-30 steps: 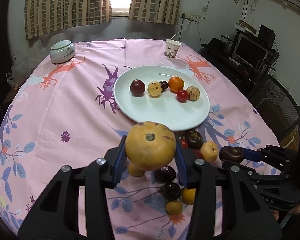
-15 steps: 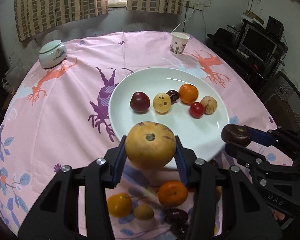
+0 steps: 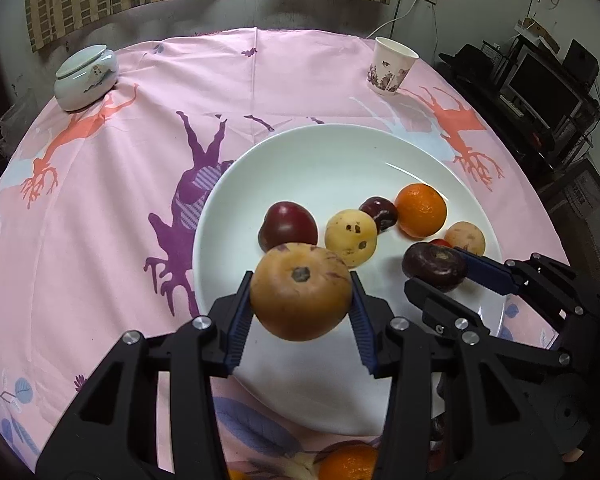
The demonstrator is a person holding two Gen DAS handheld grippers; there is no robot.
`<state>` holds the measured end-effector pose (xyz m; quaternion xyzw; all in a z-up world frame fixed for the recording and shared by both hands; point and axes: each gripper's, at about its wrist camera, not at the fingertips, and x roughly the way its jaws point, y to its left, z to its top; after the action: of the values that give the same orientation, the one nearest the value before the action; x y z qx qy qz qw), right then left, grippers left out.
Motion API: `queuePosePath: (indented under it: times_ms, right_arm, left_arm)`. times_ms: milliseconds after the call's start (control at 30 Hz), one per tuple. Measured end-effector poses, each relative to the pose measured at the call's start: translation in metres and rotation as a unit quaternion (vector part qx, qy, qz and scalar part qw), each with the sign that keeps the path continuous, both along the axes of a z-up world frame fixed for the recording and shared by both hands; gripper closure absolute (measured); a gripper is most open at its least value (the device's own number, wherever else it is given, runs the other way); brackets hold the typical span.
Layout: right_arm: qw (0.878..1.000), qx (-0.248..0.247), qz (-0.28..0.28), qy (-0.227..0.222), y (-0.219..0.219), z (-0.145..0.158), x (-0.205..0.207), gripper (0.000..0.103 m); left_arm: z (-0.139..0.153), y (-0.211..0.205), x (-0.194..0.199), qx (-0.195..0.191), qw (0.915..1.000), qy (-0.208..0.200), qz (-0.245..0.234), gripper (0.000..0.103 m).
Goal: Organize fruits
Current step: 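Carry both held fruits over the white plate, then lower both fruits onto the white plate and open both tools, then grasp a yellow round fruit with the right tool while the left tool grasps a dark plum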
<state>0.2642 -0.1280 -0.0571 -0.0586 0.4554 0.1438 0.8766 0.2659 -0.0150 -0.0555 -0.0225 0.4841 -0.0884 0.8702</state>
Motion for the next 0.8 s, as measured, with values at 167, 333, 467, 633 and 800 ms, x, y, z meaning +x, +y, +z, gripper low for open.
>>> queuePosePath:
  times_ms: [167,333,467,633,800]
  right_arm:
    - [1.000,-0.002,0.004,0.000,0.004,-0.003,0.007,0.061]
    - [0.998,-0.027,0.000,-0.053,0.007,0.010,-0.002,0.026]
    - [0.998,-0.017,-0.003,-0.054,-0.004,0.027,-0.018,0.026]
    - [0.999,0.007,-0.011,-0.052,-0.026,0.044,-0.068,0.004]
    - [0.998,0.033,-0.025,-0.048,-0.046,0.045,-0.132,0.002]
  left_arm:
    - [-0.002,-0.001,0.008,0.002,1.0000,0.002,0.005,0.057]
    - [0.020,0.001,0.001,0.003,0.9993,-0.034,0.013,0.026]
    - [0.048,0.010,-0.023,-0.014,0.9982,-0.056,0.014,0.023]
    - [0.068,0.022,-0.082,-0.029,0.9956,-0.088,0.014,0.008]
    - [0.061,0.028,-0.152,-0.005,0.9937,-0.111,0.016,0.006]
